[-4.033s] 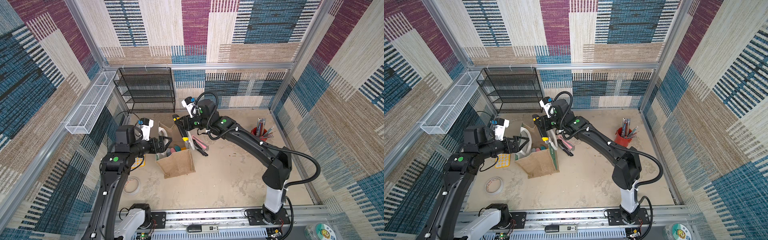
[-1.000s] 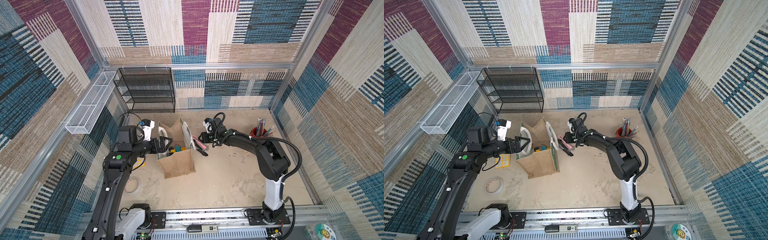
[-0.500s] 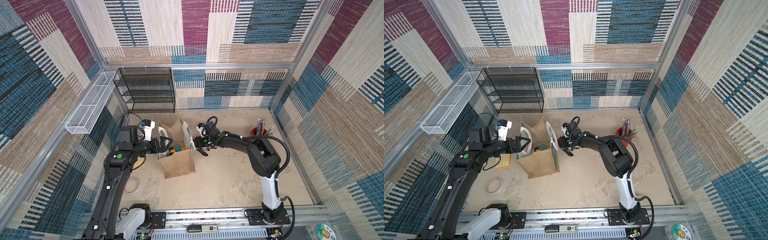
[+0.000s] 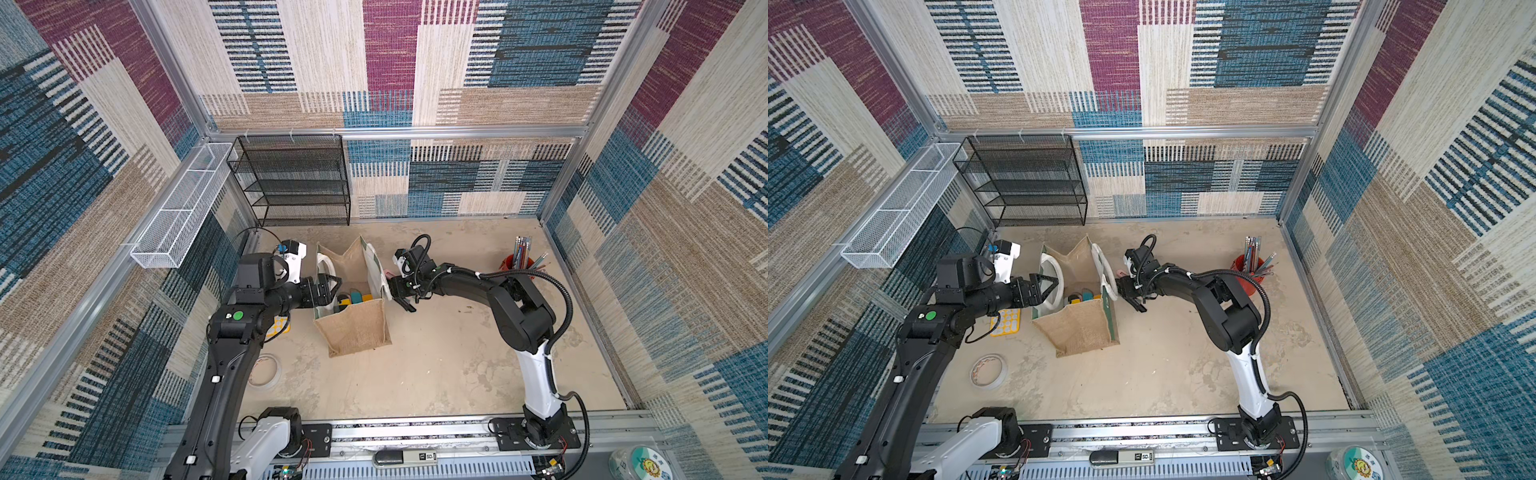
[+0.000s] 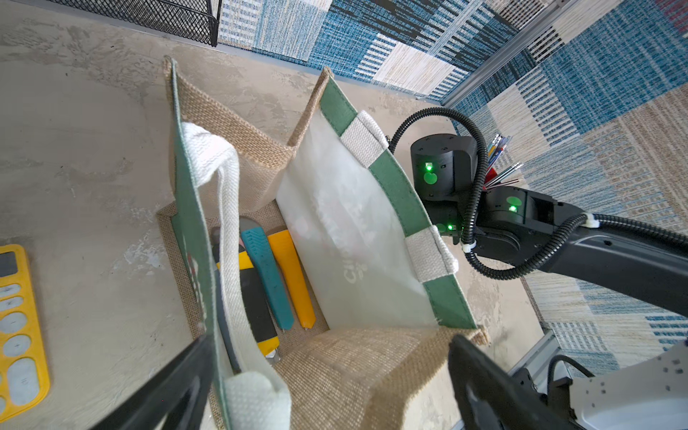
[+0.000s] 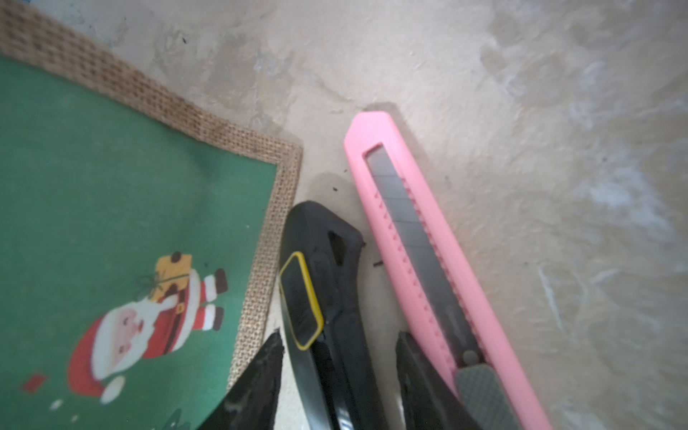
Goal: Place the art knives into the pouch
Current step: Pick up the utility knife at the center of the board.
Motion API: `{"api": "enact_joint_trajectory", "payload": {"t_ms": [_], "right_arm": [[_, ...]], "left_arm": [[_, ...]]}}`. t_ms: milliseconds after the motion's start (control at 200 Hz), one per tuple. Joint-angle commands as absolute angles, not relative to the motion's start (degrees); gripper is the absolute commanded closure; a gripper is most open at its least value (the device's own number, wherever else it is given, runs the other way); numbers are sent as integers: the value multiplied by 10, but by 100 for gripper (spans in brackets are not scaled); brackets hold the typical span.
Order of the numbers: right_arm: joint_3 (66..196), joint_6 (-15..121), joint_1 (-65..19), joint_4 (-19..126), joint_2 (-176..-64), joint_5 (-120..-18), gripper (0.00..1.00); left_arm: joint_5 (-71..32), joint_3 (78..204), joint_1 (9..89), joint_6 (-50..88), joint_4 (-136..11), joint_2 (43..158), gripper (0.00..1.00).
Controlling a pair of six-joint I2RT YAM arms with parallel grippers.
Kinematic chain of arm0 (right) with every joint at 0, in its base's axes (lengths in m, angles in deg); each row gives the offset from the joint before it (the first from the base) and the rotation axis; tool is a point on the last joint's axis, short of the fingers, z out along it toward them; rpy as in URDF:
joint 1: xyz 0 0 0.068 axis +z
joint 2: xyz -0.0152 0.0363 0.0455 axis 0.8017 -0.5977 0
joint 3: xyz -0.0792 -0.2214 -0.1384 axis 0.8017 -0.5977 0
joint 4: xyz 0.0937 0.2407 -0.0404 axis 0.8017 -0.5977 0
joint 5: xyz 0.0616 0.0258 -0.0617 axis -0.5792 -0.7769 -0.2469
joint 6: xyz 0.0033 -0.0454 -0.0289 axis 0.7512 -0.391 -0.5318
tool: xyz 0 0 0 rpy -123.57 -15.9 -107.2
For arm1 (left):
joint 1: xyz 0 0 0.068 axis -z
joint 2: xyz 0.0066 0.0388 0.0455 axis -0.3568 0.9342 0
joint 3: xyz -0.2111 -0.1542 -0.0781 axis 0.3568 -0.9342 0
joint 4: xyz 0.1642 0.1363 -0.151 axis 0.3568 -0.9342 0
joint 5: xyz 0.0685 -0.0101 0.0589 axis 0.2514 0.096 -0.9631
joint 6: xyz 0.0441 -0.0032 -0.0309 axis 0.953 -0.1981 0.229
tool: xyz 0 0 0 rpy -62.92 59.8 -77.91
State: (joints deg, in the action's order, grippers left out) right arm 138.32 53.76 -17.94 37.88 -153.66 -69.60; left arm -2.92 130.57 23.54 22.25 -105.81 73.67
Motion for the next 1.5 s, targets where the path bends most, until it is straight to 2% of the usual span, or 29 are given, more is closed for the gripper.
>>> {"api": "enact_joint_trajectory", "payload": {"t_ms": [0,140,346,511,576,691,786,1202,1492], "right_arm": [[1385,530,-172,381,-1541,-678,48],[1415,513,-155,338,-1563,-595,48],[1423,508,-142,322,-1580,-531,50],[1440,496,-131,303,-1598,-485,61],[1436,494,-129,304,-1598,-484,67],[1415,501,-129,324,-1578,-491,68],[1400,509,-129,334,-1557,-496,73],[1351,544,-130,343,-1416,-504,75],[1386,545,-130,329,-1323,-515,78]], "left_arm": [[-32,1303,235,226,-1055,735,1],[-30,1301,235,226,-1056,734,1],[-35,1296,235,227,-1059,730,1],[-36,1297,235,229,-1060,731,1],[-39,1298,235,232,-1060,733,1],[-36,1302,235,231,-1062,741,1],[-36,1304,235,232,-1062,743,1],[-37,1306,235,237,-1062,744,1],[-46,1298,235,244,-1056,747,1]]}}
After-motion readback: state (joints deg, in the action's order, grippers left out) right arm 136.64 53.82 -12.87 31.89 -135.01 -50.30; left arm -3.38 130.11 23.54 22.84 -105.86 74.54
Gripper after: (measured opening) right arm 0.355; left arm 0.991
